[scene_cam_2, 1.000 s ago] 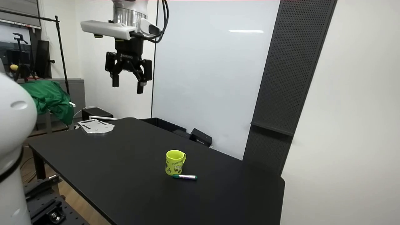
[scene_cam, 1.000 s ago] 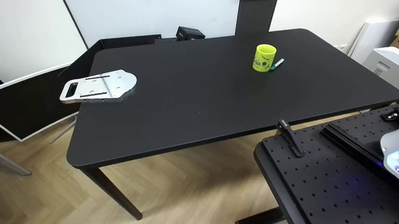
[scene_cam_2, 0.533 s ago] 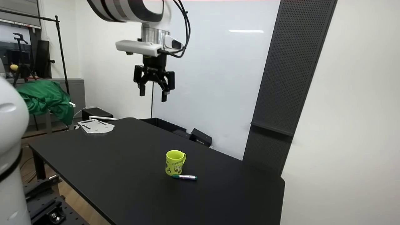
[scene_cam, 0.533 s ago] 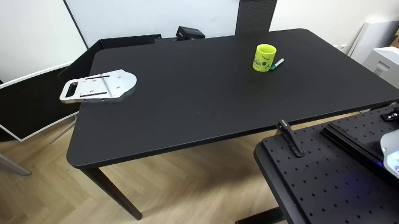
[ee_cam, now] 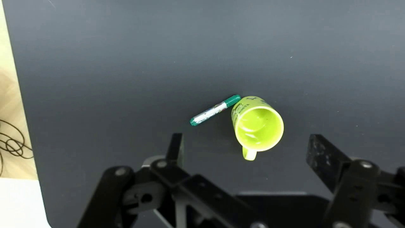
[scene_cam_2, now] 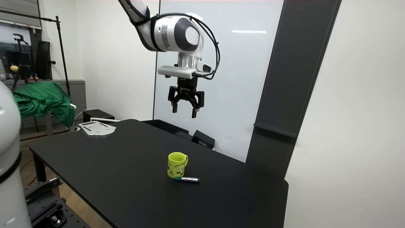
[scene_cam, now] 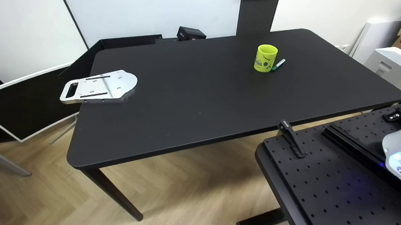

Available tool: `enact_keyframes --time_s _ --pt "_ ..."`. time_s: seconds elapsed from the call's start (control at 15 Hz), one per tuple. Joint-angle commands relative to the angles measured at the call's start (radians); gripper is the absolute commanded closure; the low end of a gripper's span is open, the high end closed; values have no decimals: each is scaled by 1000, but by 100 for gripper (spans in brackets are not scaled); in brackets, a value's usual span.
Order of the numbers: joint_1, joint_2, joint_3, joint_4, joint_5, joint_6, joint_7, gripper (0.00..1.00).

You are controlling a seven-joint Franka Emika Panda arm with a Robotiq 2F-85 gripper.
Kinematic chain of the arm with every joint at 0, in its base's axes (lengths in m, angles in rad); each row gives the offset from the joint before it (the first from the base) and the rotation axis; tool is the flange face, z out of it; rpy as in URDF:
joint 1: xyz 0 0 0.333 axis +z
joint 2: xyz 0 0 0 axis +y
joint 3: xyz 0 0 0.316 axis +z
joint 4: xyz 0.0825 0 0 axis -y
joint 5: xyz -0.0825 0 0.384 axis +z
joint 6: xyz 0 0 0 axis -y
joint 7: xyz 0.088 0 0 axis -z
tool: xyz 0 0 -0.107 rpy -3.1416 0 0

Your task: Place the green marker inside the yellow mug

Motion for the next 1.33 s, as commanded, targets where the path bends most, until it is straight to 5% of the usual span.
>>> enact_keyframes --time_s 0.0,0.53,1.27 --pt "-6 170 -26 176 -31 -38 95 0" --pt "20 351 -90 323 -6 32 438 0" --pt "59 415 -121 250 135 234 839 0"
